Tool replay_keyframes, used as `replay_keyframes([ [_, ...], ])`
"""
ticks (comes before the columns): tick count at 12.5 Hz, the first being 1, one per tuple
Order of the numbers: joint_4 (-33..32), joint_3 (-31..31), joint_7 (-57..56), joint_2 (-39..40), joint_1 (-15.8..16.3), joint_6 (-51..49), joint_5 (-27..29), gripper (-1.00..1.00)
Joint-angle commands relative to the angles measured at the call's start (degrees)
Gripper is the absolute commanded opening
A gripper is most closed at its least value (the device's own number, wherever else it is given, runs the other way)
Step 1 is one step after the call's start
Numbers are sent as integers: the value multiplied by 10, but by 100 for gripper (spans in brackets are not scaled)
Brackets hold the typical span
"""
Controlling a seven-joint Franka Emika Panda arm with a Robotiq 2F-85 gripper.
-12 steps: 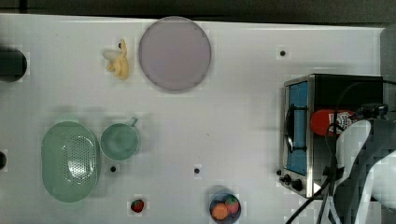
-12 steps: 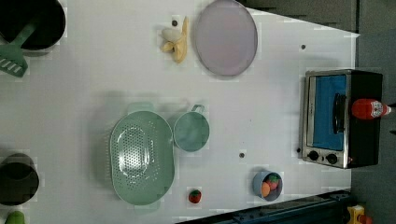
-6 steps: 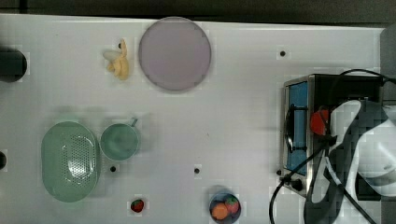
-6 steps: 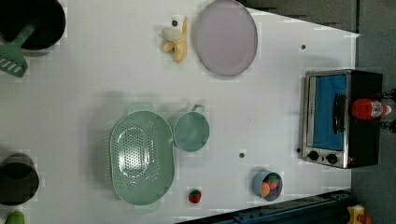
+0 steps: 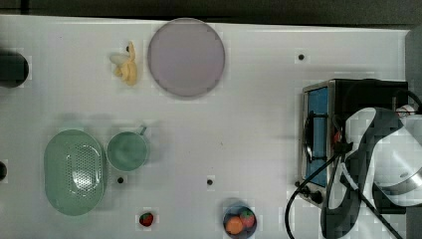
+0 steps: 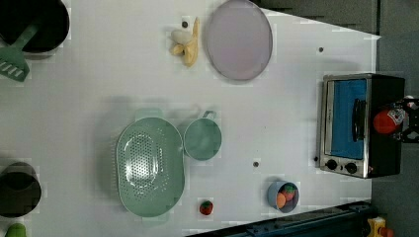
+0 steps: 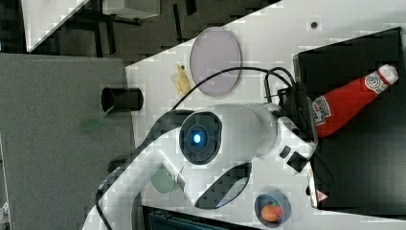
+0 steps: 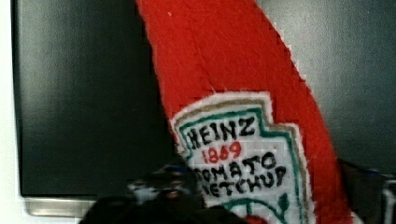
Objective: Pick Ketchup from oven and place it on table.
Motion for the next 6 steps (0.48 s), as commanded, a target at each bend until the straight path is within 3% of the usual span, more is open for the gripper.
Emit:
replay_keyframes([
  [1, 26, -6, 13, 1, -11, 8, 2, 27],
  [6, 55, -6, 10, -6, -5, 0, -8, 27],
])
